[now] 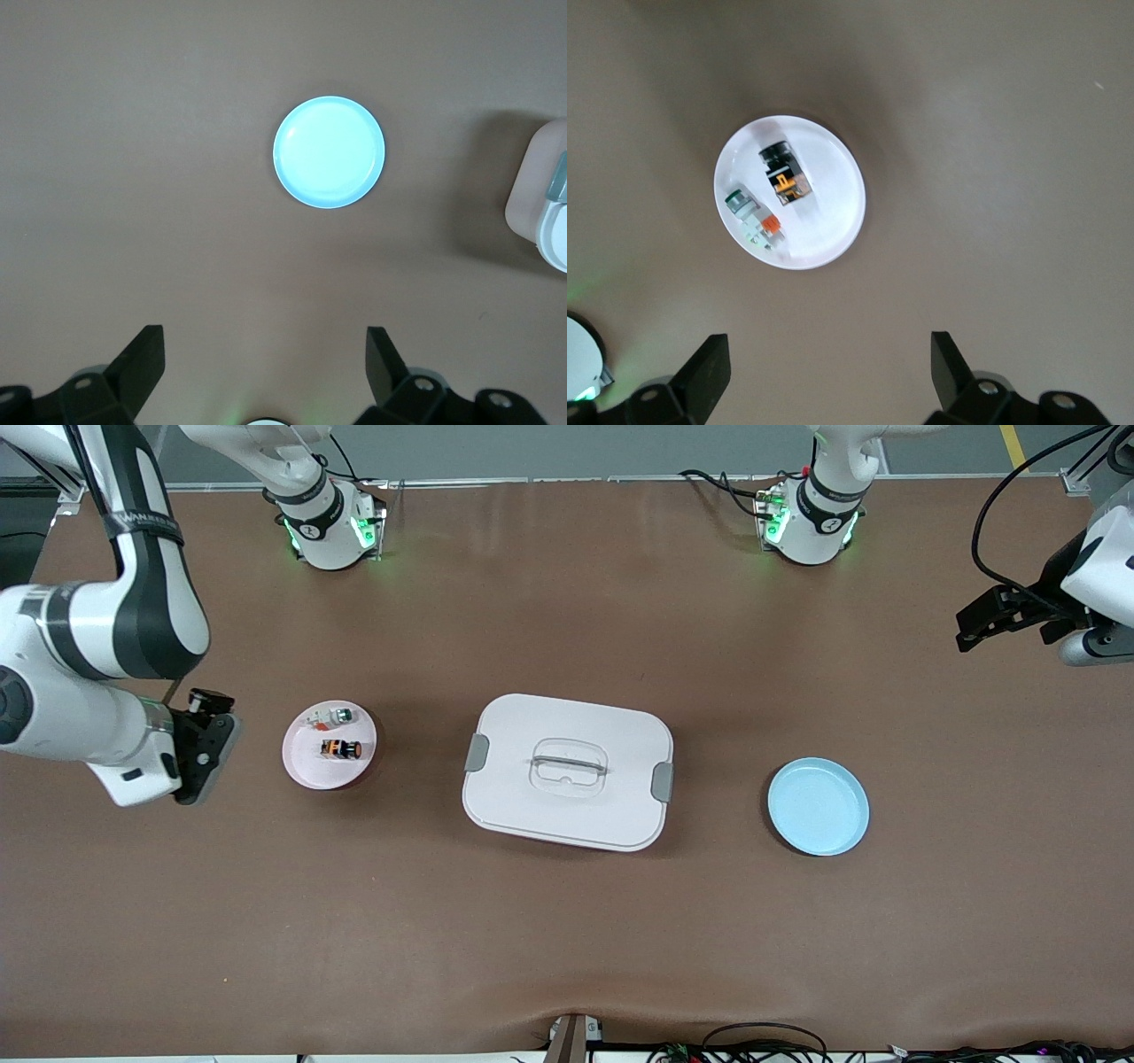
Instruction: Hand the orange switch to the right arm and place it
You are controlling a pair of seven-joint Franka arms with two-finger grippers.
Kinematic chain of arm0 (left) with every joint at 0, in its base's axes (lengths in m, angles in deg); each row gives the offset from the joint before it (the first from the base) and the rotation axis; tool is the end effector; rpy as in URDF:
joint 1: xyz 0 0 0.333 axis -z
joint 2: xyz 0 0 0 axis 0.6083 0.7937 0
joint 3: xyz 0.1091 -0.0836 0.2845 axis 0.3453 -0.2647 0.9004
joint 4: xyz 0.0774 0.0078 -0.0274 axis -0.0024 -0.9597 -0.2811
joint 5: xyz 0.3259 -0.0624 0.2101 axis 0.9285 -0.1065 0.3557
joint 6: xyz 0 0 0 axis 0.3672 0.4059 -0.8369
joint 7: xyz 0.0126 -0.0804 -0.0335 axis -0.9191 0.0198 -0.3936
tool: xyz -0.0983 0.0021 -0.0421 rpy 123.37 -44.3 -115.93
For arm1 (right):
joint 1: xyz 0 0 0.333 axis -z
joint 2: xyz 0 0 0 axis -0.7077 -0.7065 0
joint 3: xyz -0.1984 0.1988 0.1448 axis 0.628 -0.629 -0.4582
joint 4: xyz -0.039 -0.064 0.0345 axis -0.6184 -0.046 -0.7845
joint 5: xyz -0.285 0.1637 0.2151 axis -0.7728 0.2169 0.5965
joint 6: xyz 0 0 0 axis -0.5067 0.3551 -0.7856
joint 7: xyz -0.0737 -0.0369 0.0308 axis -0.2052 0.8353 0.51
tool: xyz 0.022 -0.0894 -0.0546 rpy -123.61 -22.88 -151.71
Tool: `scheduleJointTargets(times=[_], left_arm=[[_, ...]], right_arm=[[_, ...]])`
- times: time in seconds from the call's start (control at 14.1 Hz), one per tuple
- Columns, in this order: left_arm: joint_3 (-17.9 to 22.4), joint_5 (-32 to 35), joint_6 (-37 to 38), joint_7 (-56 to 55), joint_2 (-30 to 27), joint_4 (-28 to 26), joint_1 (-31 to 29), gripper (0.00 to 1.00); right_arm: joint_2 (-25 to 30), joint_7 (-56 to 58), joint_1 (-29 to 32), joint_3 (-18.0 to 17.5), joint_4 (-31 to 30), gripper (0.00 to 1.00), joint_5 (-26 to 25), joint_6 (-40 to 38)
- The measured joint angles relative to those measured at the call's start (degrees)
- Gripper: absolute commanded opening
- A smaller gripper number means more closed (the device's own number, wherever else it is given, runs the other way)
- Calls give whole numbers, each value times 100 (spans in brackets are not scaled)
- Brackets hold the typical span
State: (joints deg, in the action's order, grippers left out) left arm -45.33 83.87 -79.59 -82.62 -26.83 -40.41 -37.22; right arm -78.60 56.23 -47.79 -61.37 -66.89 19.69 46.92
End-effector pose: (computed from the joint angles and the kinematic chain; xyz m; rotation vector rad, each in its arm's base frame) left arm 0.5382 -0.0450 0.6400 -3.0847 -0.0971 0.0530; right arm 0.6184 0.0166 0.4425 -2.6423 -1.5942 0.3518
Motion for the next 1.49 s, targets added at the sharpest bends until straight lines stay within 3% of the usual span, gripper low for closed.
scheduleJointTargets(times=[0.85,1.28,1.49], left_arm=[[0,0,0,0,0,-3,0,100],[0,0,0,1,0,-11,0,100],[0,0,0,1,0,-13,0,100]], right_arm=[[44,-3654,126,100,1648,100,-146,-1867],[75,-4029,366,153,2319,100,-93,-1968],[95,-4177,658,162,2474,100,395,-1969]])
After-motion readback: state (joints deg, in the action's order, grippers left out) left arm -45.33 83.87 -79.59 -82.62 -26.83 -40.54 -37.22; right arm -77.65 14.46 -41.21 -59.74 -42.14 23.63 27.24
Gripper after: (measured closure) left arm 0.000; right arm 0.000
